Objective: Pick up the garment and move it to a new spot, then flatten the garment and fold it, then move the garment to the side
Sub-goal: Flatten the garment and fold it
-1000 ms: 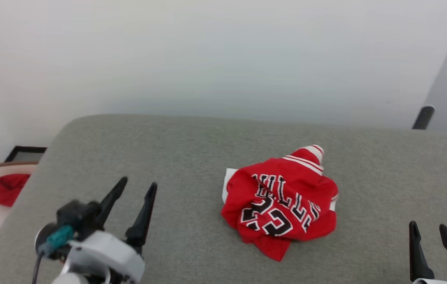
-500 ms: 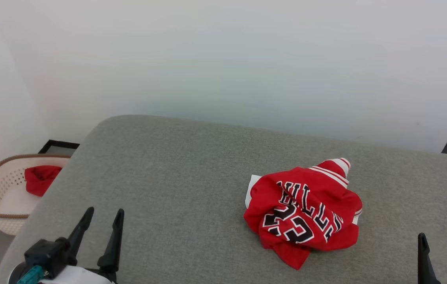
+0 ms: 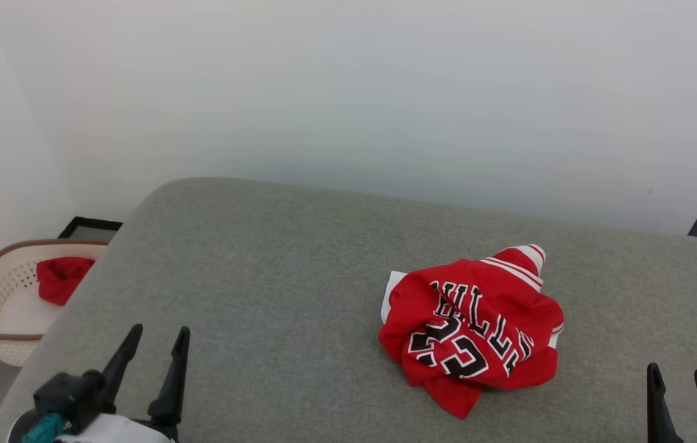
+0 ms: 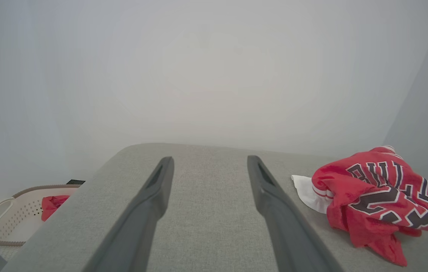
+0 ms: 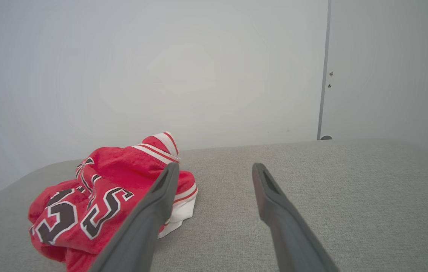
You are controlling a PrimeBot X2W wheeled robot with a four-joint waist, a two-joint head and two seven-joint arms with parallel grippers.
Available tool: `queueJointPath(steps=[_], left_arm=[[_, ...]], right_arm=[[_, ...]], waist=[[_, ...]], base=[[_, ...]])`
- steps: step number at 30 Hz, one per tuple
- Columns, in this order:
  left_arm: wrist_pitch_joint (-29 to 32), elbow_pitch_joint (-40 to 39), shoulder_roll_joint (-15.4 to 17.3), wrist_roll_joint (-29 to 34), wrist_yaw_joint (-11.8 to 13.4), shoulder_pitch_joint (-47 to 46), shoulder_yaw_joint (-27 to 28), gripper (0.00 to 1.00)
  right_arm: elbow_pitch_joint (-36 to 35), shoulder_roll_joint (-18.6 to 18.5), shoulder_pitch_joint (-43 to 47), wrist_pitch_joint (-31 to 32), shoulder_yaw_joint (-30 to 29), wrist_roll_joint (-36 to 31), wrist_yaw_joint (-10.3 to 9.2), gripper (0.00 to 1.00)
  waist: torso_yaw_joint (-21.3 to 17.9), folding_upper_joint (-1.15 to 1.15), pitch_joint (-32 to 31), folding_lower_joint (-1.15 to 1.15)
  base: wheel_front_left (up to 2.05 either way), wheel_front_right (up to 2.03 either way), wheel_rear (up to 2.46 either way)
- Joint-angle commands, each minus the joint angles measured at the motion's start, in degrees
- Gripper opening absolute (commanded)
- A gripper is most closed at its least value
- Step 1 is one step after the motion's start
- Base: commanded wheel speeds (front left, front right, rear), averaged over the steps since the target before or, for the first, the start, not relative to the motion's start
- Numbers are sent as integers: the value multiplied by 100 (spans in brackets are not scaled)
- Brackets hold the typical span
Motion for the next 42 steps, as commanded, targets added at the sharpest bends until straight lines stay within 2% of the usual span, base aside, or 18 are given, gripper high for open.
queueJointPath(steps=[1,7,11,12,13,19,29,36,42], left_arm=[[44,-25,13,-65,-3,-86,3,100],[640,-43,140,-302,-104,-649,-46,100],[1540,51,246,-760,-208,-1289,-122,100],[1540,51,246,-760,-208,-1289,-122,100],[1799,71,307,-834,-233,-1476,-173,100],[3168,219,610,-1449,-316,-2693,-283,100],[4918,922,896,-1832,-270,-4084,-629,100],[5575,1485,887,-1858,-223,-4560,-881,100],[5713,1944,815,-1733,-239,-4753,-1090,100]], right_arm=[[-10,-32,-30,-25,10,62,2,100],[-39,-73,-151,-23,44,57,2,100],[-44,-96,-265,-15,125,57,2,100],[-44,-96,-265,-15,125,57,2,100],[-39,-103,-300,-15,142,66,2,100],[-82,-126,-618,-19,309,112,2,100],[-176,-41,-1113,-29,489,135,2,100],[-301,45,-1284,-20,543,149,2,100],[-350,109,-1388,-21,570,147,2,100]], waist=[[-81,0,67,0],[-423,0,322,0],[-773,0,579,0],[-773,0,579,0],[-859,0,645,0],[-1456,0,1321,0],[-2249,0,2219,0],[-2511,0,2577,0],[-2635,0,2786,0]], base=[[0,0,0],[0,0,0],[0,0,0],[0,0,0],[0,0,0],[0,0,0],[0,0,0],[0,0,0],[0,0,0]])
